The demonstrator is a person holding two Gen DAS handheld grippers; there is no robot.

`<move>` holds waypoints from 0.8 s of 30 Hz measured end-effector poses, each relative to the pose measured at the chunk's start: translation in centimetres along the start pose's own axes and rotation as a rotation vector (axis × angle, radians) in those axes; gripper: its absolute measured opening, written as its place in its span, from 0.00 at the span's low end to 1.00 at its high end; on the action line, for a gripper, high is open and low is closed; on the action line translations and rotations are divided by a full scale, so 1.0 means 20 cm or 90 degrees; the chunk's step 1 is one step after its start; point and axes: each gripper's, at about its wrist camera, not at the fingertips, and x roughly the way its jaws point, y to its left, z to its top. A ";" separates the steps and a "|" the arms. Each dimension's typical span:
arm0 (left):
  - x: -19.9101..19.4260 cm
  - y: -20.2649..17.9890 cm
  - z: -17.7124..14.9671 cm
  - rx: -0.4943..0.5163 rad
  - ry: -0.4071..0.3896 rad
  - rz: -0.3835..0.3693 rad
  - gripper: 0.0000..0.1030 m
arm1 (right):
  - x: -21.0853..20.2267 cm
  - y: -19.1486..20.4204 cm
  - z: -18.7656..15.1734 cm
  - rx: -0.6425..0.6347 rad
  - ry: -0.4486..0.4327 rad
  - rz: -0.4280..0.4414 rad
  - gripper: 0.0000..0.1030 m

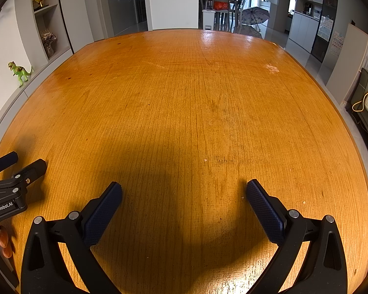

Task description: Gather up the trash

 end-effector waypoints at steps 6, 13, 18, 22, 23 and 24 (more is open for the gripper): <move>0.00 0.00 0.00 0.000 0.000 0.000 0.94 | 0.00 0.00 0.00 0.000 0.000 0.000 0.98; 0.00 0.00 0.00 0.001 0.000 -0.001 0.94 | 0.00 0.00 0.00 0.000 0.000 0.000 0.98; 0.01 0.00 0.00 0.003 0.000 -0.002 0.94 | 0.00 0.00 0.00 0.000 0.000 0.000 0.98; 0.01 0.01 0.00 0.003 0.000 -0.002 0.94 | 0.00 0.00 0.00 0.000 0.000 0.000 0.98; 0.01 0.00 0.00 0.003 0.000 -0.002 0.94 | 0.00 0.00 0.00 0.000 0.000 0.000 0.98; 0.01 0.00 0.00 0.003 0.000 -0.002 0.94 | 0.00 0.00 0.00 0.000 0.000 0.000 0.98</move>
